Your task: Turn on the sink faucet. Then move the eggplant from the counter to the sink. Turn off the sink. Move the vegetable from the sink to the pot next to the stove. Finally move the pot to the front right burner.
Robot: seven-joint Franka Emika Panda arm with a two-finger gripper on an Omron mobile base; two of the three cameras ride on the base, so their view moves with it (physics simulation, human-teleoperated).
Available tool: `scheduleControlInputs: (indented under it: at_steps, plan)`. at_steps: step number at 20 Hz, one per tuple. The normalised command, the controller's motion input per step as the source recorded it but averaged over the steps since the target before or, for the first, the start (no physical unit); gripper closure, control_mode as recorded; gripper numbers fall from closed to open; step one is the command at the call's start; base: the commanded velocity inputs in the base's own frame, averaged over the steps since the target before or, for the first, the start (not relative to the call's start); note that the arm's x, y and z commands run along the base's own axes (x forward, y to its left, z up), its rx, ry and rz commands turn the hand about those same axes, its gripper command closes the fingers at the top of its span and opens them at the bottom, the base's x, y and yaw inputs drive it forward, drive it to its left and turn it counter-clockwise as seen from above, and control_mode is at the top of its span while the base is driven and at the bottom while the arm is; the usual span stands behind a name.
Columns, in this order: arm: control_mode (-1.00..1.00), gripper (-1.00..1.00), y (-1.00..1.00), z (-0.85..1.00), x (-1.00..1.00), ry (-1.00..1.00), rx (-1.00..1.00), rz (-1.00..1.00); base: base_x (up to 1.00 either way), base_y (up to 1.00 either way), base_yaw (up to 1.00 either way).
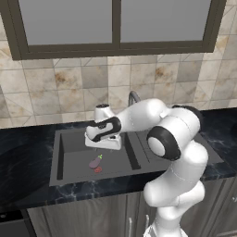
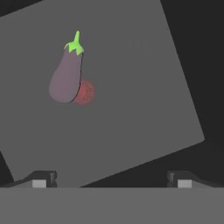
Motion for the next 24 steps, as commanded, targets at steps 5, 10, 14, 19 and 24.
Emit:
scheduleControlInputs:
  at_steps: [5, 10, 14, 19, 24]
  plan:
    - [-1.00, -1.00, 0.06, -0.38, 0.43, 0.07, -0.01, -0.03, 0.00, 0.00, 0.00]
    - [-1.00, -1.00, 0.09, -0.34, 0.42, 0.10, 0.00, -0.04, 0.00, 0.00, 0.00]
    - [-1.00, -1.00, 0.16, -0.33, 0.31, 0.01, 0.00, -0.08, 0.00, 0.00, 0.00]
    - [-1.00, -1.00, 0.09, -0.28, 0.10, 0.00, 0.00, -0.09, 0.00, 0.00, 0.00]
    - [-1.00, -1.00, 0.01, -0.35, 0.01, 0.00, 0.00, -0.09, 0.00, 0.00, 0.00]
